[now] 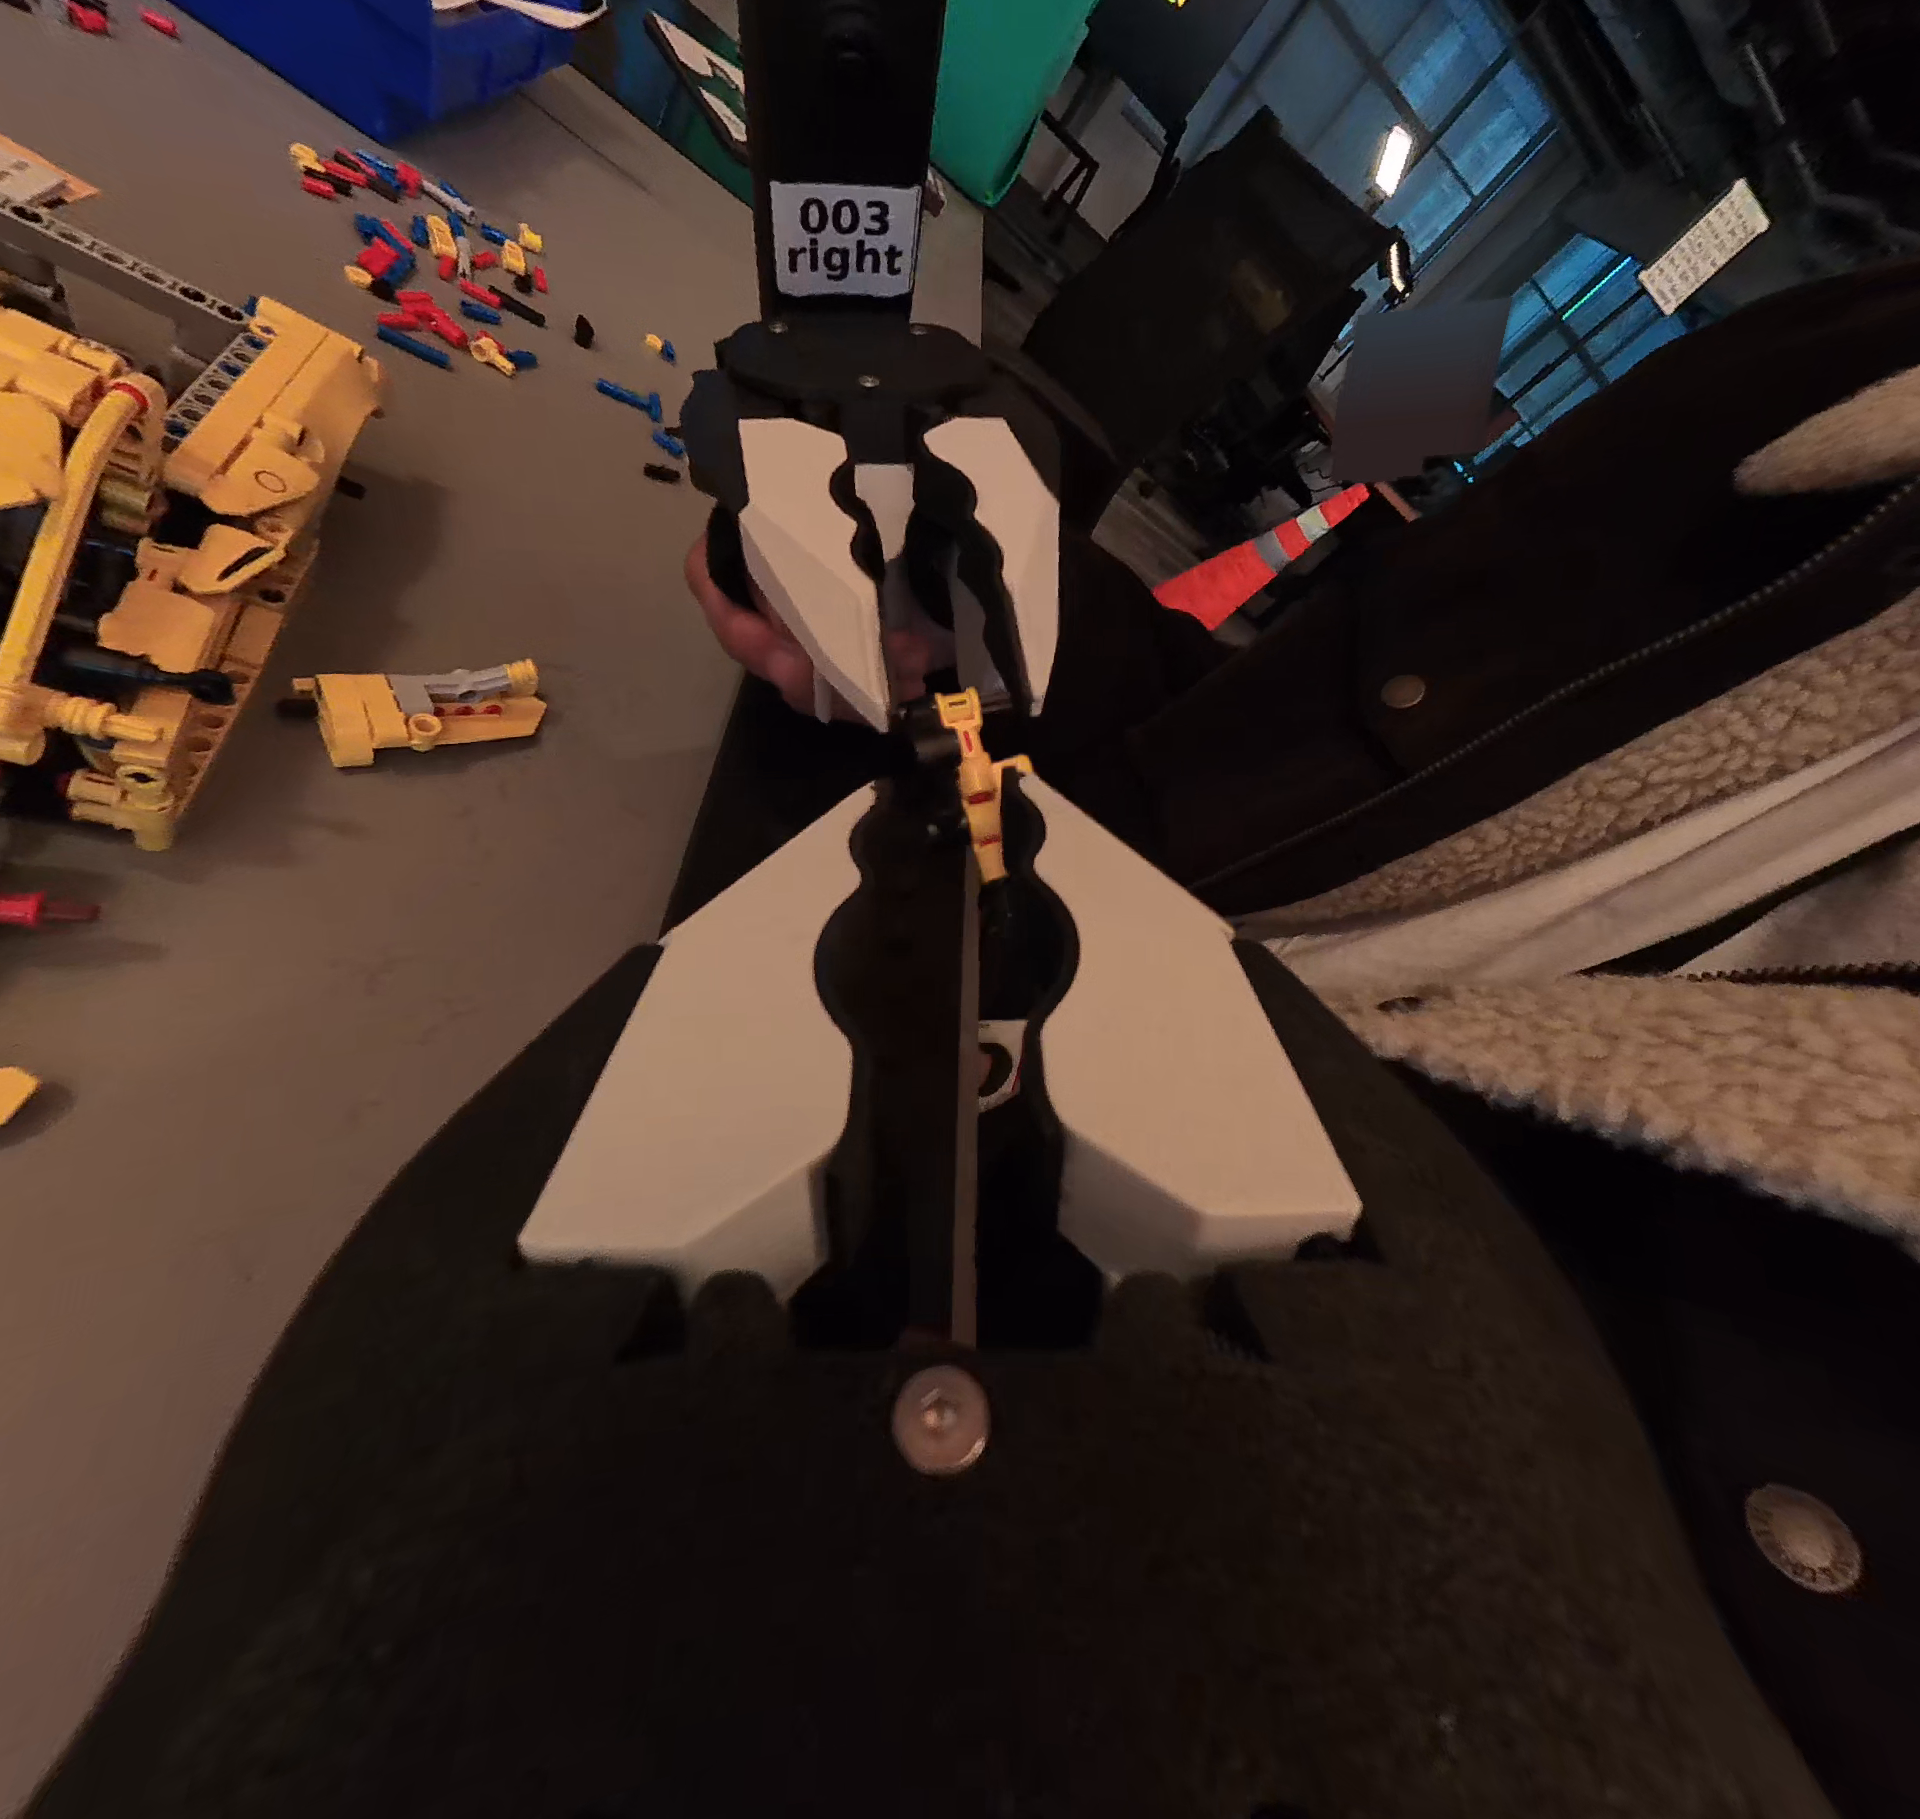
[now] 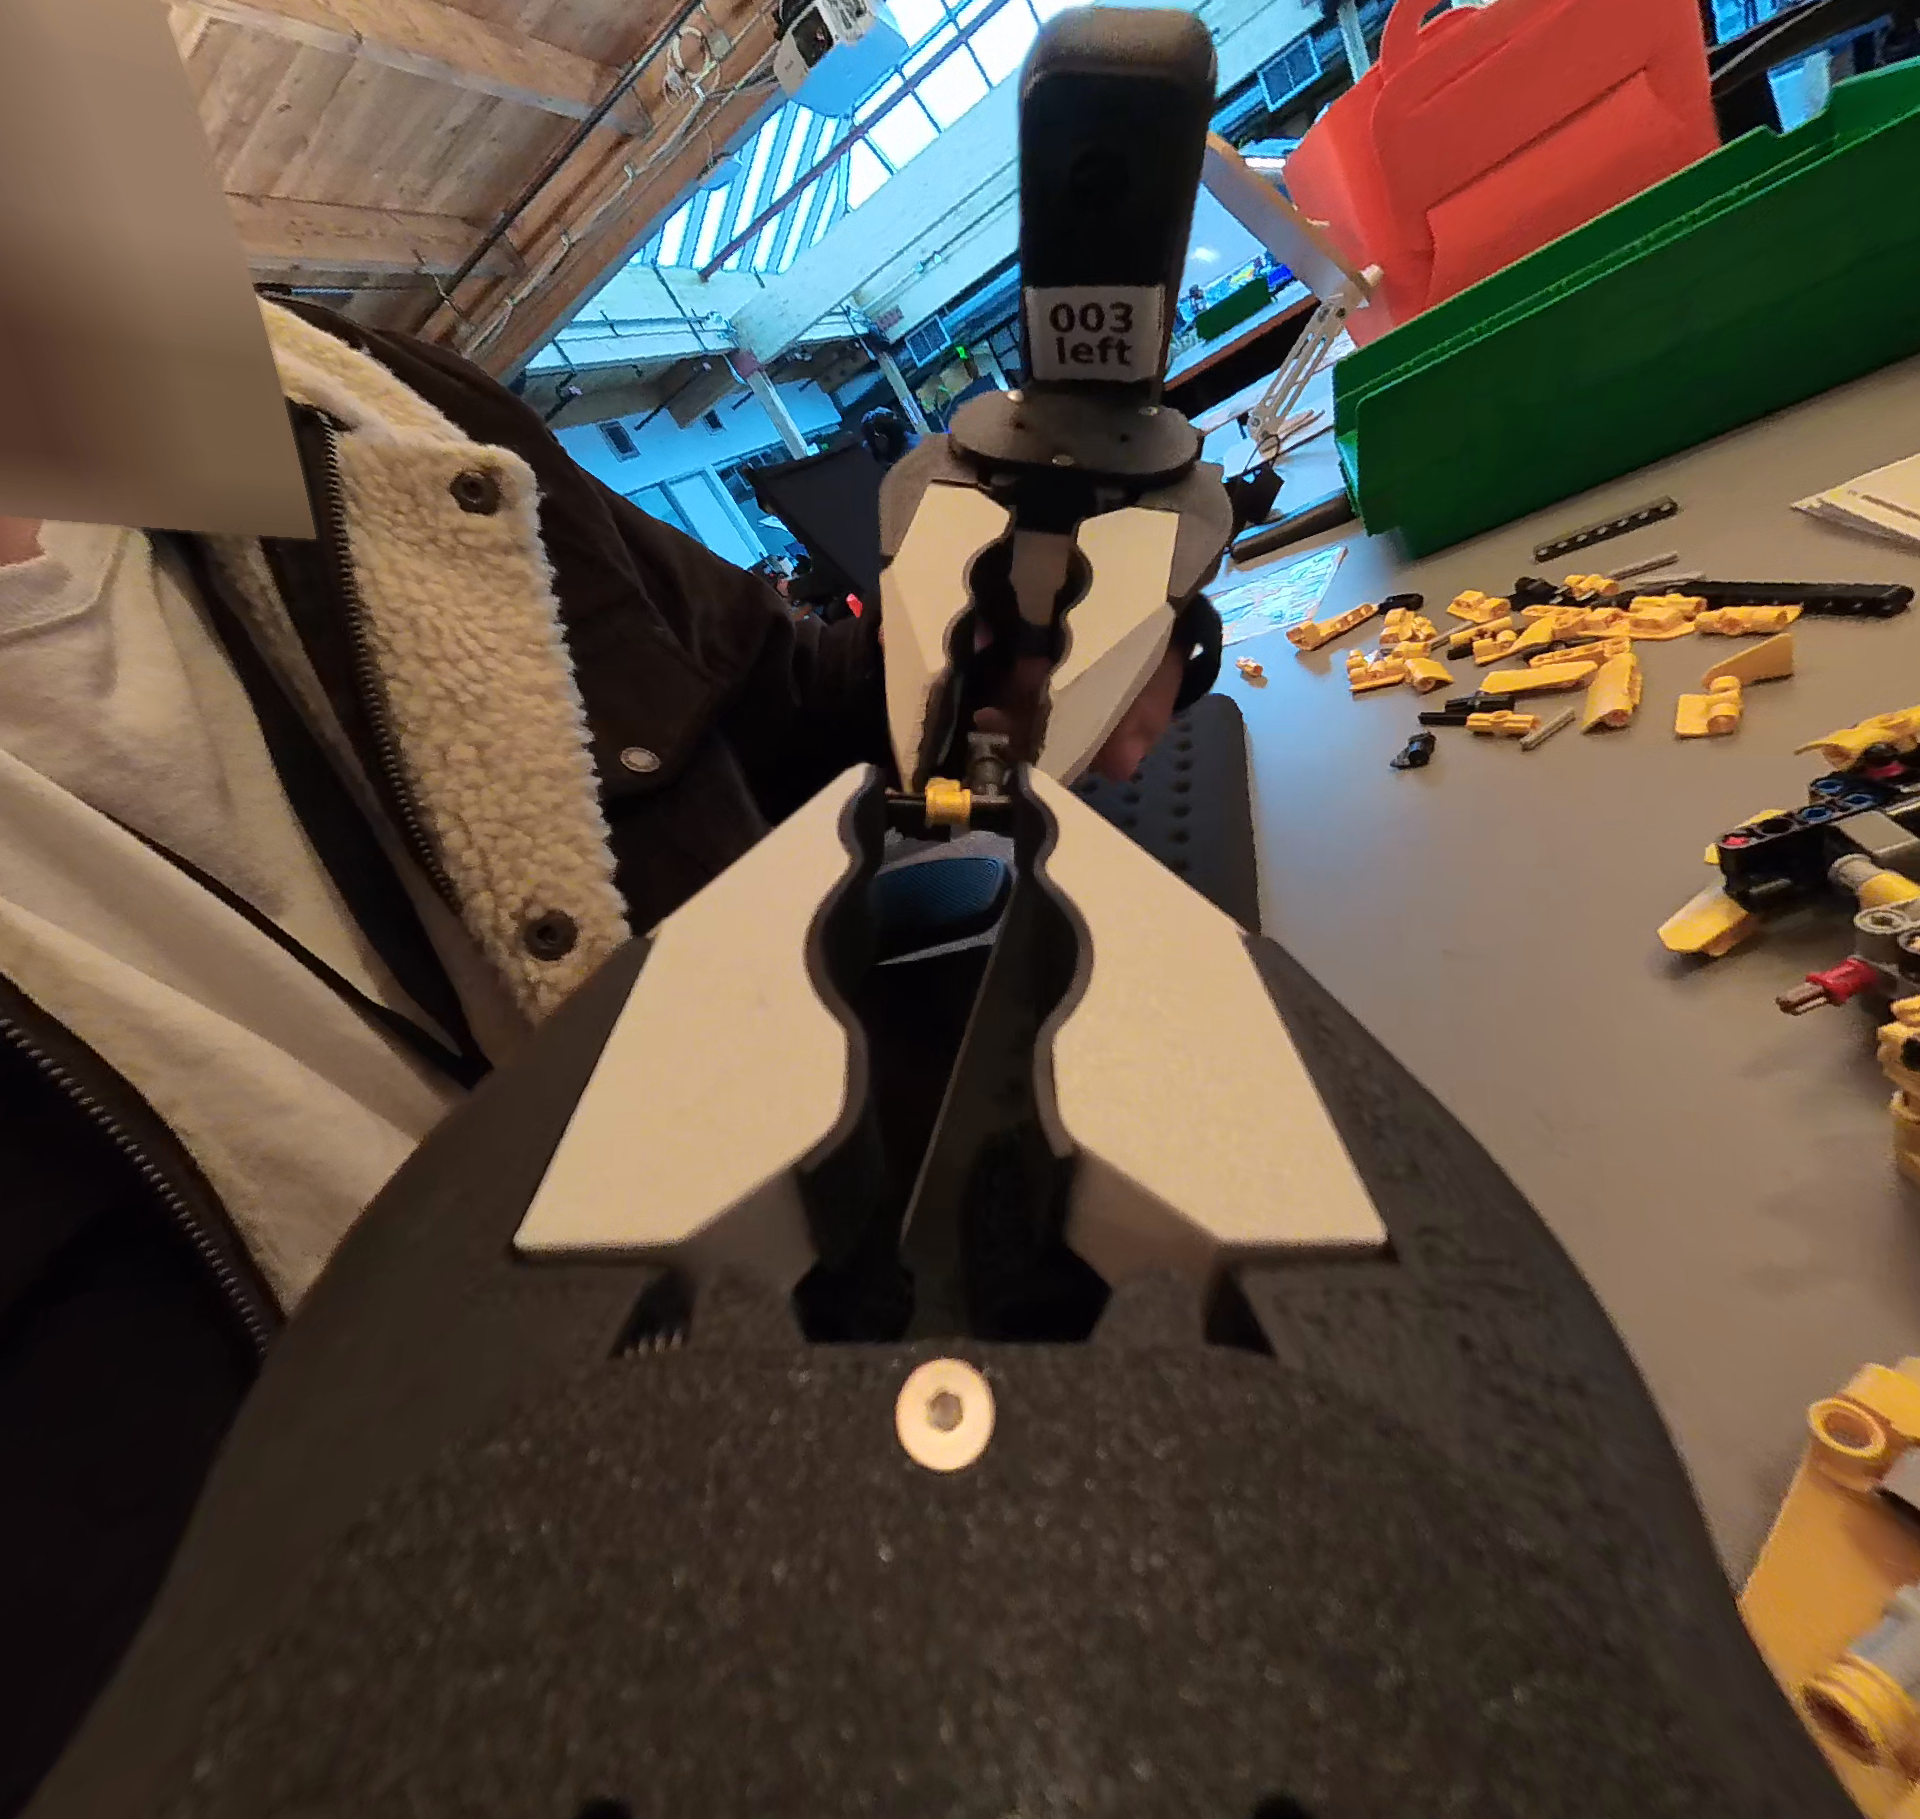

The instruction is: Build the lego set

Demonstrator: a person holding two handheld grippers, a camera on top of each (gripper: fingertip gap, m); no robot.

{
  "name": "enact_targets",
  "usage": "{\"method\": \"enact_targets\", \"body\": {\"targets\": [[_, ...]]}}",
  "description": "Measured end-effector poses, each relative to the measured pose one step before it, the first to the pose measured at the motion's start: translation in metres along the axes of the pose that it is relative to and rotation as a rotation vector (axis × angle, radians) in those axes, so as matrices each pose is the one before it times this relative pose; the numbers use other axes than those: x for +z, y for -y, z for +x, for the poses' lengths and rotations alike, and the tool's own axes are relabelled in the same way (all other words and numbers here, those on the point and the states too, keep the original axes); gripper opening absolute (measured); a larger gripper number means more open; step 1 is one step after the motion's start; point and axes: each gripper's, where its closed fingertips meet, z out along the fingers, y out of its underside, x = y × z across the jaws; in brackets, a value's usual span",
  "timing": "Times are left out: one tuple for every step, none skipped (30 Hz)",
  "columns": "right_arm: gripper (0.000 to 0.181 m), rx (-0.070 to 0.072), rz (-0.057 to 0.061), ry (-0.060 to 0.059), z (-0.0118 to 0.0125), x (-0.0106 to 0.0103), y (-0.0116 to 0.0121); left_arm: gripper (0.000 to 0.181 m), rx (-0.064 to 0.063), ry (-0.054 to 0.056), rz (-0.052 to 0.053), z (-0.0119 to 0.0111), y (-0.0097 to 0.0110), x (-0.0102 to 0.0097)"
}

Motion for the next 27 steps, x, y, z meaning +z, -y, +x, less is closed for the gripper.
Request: {"method": "enact_targets", "body": {"targets": [[0.022, 0.0012, 0.0052, 0.0074, -0.00124, -0.00029, 0.00086, 0.019, -0.0072, -0.0077, 0.0108, 0.00043, 0.00136, -0.00100], [0.022, 0.0012, 0.0023, 0.0025, -0.00030, -0.00013, 0.00032, 0.019, -0.0112, -0.0115, 0.0093, 0.00062, 0.00115, -0.00066], [0.022, -0.0007, 0.0003, 0.0005, 0.00005, -0.00008, -0.00001, 0.017, -0.0101, -0.0128, 0.0068, 0.00081, 0.00055, -0.00018], [0.022, -0.0035, 0.0030, 0.0079, -0.00142, -0.00011, 0.00061, 0.017, -0.0088, -0.0121, 0.0042, 0.00080, 0.00007, 0.00012], [0.023, -0.0036, 0.0094, 0.0158, -0.00298, -0.00037, 0.00181, 0.017, -0.0090, -0.0174, 0.0085, 0.00179, 0.00076, -0.00023], [0.023, -0.0017, 0.0131, 0.0121, -0.00246, -0.00078, 0.00242, 0.017, -0.0094, -0.0268, 0.0198, 0.00341, 0.00247, -0.00113], [0.023, -0.0005, 0.0126, 0.0088, -0.00172, -0.00119, 0.00220, 0.017, -0.0138, -0.0319, 0.0265, 0.00399, 0.00355, -0.00213], [0.023, 0.0015, 0.0112, 0.0093, -0.00156, -0.00099, 0.00195, 0.017, -0.0155, -0.0341, 0.0310, 0.00390, 0.00422, -0.00285], [0.022, 0.0022, 0.0143, 0.0199, -0.00328, -0.00064, 0.00263, 0.019, -0.0104, -0.0355, 0.0348, 0.00412, 0.00408, -0.00250], [0.023, 0.0006, 0.0155, 0.0282, -0.00502, -0.00033, 0.00299, 0.023, -0.0101, -0.0367, 0.0334, 0.00407, 0.00248, -0.00097], [0.022, -0.0073, 0.0117, 0.0338, -0.00623, 0.00036, 0.00250, 0.026, -0.0165, -0.0429, 0.0246, 0.00434, 0.00029, 0.00115], [0.023, -0.0160, 0.0079, 0.0348, -0.00693, 0.00096, 0.00192, 0.028, -0.0267, -0.0627, 0.0172, 0.00656, -0.00120, 0.00289], [0.023, -0.0199, 0.0055, 0.0291, -0.00627, 0.00122, 0.00143, 0.028, -0.0424, -0.0706, 0.0141, 0.00642, -0.00152, 0.00374], [0.023, -0.0220, 0.0008, 0.0146, -0.00385, 0.00116, 0.00056, 0.028, -0.0488, -0.0591, 0.0110, 0.00378, -0.00140, 0.00404], [0.023, -0.0224, -0.0038, 0.0024, -0.00165, 0.00073, -0.00078, 0.028, -0.0456, -0.0363, 0.0132, -0.00001, -0.00037, 0.00359], [0.023, -0.0118, -0.0041, -0.0011, -0.00065, 0.00042, -0.00105, 0.028, -0.0345, -0.0146, 0.0135, -0.00291, 0.00051, 0.00248], [0.023, 0.0015, -0.0017, -0.0051, 0.00056, -0.00002, -0.00051, 0.028, -0.0120, -0.0015, 0.0151, -0.00339, 0.00191, 0.00111], [0.023, 0.0066, 0.0009, -0.0025, 0.00075, -0.00047, -0.00013, 0.028, 0.0204, 0.0131, 0.0116, -0.00293, 0.00176, 0.00016], [0.023, 0.0071, 0.0010, 0.0042, -0.00041, -0.00049, 0.00016, 0.028, 0.0477, 0.0310, -0.0033, -0.00309, 0.00037, -0.00029], [0.023, 0.0043, 0.0033, 0.0060, -0.00103, -0.00045, 0.00063, 0.028, 0.0553, 0.0335, -0.0061, -0.00207, 0.00035, -0.00069], [0.023, 0.0011, 0.0061, 0.0079, -0.00124, -0.00022, 0.00116, 0.028, 0.0465, 0.0170, -0.0062, 0.00073, 0.00018, -0.00088], [0.023, 0.0033, 0.0043, 0.0124, -0.00179, 0.00009, 0.00087, 0.028, 0.0275, -0.0046, -0.0108, 0.00304, -0.00115, -0.00064], [0.023, 0.0034, 0.0043, 0.0219, -0.00326, 0.00034, 0.00106, 0.028, 0.0022, -0.0209, -0.0117, 0.00392, -0.00197, 0.00013], [0.023, 0.0007, 0.0069, 0.0245, -0.00396, 0.00058, 0.00164, 0.028, -0.0263, -0.0317, -0.0017, 0.00392, -0.00158, 0.00082], [0.023, -0.0100, -0.0035, 0.0081, -0.00161, 0.00067, 0.00026, 0.028, -0.0424, -0.0384, 0.0078, 0.00353, -0.00068, 0.00143], [0.023, -0.0242, -0.0174, -0.0072, 0.00100, 0.00068, -0.00203, 0.028, -0.0443, -0.0407, 0.0098, 0.00330, -0.00097, 0.00167], [0.023, -0.0253, -0.0236, -0.0043, 0.00085, 0.00105, -0.00317, 0.028, -0.0384, -0.0318, 0.0033, 0.00167, -0.00174, 0.00187]]}}
